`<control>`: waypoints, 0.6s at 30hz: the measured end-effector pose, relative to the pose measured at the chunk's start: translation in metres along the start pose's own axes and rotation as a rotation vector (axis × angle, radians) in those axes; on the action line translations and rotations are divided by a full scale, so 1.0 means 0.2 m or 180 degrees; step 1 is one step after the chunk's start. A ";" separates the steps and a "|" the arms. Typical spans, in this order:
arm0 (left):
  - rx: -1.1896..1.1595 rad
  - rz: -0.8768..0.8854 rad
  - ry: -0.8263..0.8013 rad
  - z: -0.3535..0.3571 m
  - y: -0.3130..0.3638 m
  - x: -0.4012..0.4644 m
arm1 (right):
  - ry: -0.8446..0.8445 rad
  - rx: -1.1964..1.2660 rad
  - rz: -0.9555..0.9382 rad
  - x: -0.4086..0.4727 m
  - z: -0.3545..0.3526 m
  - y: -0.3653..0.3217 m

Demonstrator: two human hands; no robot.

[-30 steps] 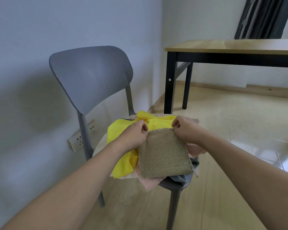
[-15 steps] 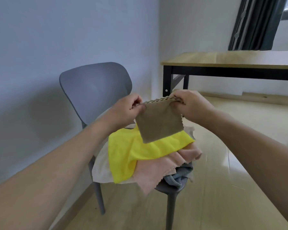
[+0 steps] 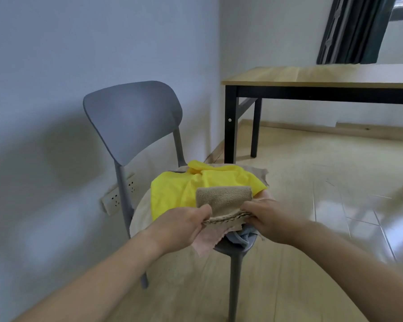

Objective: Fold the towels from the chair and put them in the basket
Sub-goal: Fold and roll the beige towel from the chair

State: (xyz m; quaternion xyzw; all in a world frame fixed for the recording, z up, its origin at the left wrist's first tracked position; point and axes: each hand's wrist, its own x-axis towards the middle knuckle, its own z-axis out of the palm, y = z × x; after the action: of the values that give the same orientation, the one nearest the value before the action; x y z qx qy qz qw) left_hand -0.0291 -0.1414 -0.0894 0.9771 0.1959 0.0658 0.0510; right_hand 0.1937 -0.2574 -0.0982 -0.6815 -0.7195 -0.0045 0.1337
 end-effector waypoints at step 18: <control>-0.1479 -0.1639 0.0965 0.11 -0.11 0.38 | -0.0230 0.0815 0.1990 0.37 0.02 0.04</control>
State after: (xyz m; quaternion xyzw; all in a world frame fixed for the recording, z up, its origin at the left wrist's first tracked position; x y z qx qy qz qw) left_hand 0.0351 -0.0930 -0.1055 0.8374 0.4203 0.2374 0.2565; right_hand 0.1981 -0.1843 -0.0893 -0.8465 -0.4748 0.1512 0.1875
